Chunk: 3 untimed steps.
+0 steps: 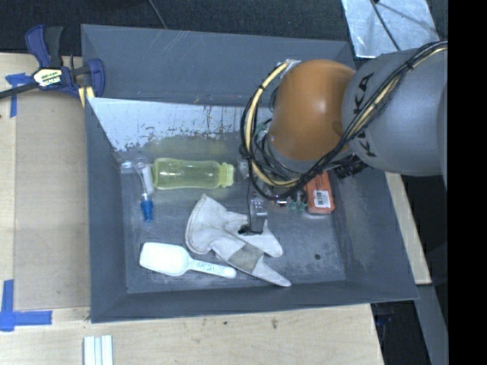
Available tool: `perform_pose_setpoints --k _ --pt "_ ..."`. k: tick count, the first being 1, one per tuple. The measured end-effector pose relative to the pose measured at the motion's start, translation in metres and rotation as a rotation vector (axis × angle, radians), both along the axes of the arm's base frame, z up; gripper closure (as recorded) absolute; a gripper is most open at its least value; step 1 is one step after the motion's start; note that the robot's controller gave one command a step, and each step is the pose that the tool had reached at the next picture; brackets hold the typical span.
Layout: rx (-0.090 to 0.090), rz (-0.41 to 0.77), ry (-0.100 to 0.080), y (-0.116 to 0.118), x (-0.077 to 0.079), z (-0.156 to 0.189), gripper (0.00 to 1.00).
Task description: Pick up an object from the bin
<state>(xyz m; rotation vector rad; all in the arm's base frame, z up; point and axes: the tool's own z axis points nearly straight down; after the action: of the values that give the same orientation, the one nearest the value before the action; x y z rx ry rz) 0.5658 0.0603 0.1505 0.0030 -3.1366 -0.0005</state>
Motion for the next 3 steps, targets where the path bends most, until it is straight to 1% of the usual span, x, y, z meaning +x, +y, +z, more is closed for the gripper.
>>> perform_pose_setpoints --k 1,2,3 --pt "0.0 -0.002 -0.008 0.0 0.002 0.005 0.0" --pt "0.0 -0.112 -0.011 -0.01 -0.006 -0.051 0.0" --pt "-0.001 -0.046 -0.007 -0.006 -0.01 -0.08 0.0"
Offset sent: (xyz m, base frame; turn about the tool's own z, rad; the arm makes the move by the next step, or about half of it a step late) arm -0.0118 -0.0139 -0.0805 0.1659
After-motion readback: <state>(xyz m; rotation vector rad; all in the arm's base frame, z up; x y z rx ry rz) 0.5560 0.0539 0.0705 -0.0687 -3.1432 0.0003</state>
